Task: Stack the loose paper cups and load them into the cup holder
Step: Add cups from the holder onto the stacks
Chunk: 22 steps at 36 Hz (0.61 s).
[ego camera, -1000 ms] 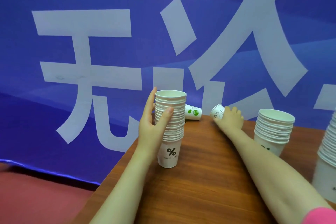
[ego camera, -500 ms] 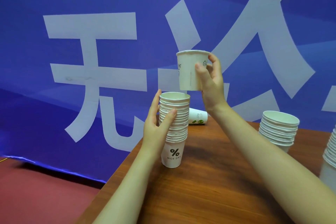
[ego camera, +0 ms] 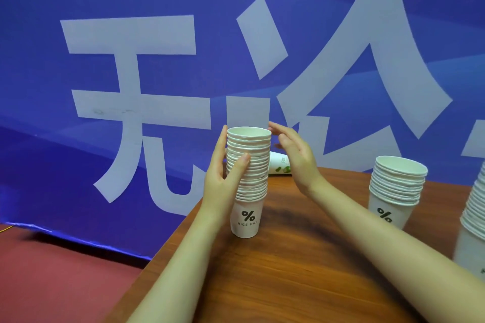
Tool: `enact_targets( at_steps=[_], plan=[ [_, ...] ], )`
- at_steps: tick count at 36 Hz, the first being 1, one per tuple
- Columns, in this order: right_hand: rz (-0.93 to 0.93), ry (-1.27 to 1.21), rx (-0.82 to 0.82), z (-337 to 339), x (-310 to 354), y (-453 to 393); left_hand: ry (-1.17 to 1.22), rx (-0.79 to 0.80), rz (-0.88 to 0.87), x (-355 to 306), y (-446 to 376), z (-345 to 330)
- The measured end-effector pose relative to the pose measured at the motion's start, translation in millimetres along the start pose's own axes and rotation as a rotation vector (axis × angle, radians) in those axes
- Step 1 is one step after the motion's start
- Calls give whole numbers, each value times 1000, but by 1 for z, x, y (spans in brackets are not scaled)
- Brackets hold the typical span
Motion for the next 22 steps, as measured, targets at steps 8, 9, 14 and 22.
enact_targets(
  at_steps=[8, 9, 14, 22],
  plan=[
    [-220, 912, 299, 26, -126, -58, -5, -3, -19, 0, -1, 2],
    [-211, 1019, 393, 23, -139, -62, -6, 2, -21, 0, -1, 1],
    [-301, 1133, 424, 19, -189, -97, 0, 3, -15, 3, -2, 0],
    [-270, 1009, 147, 18, -204, -103, -16, -44, -9, 8, -6, 6]
  ],
)
Point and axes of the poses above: each hand's wrist, its own y-axis away from the middle knuckle, its own z-axis out of the back of the hand, x = y × z, the point moved 6 cm from there along -y, towards the middle knuckle
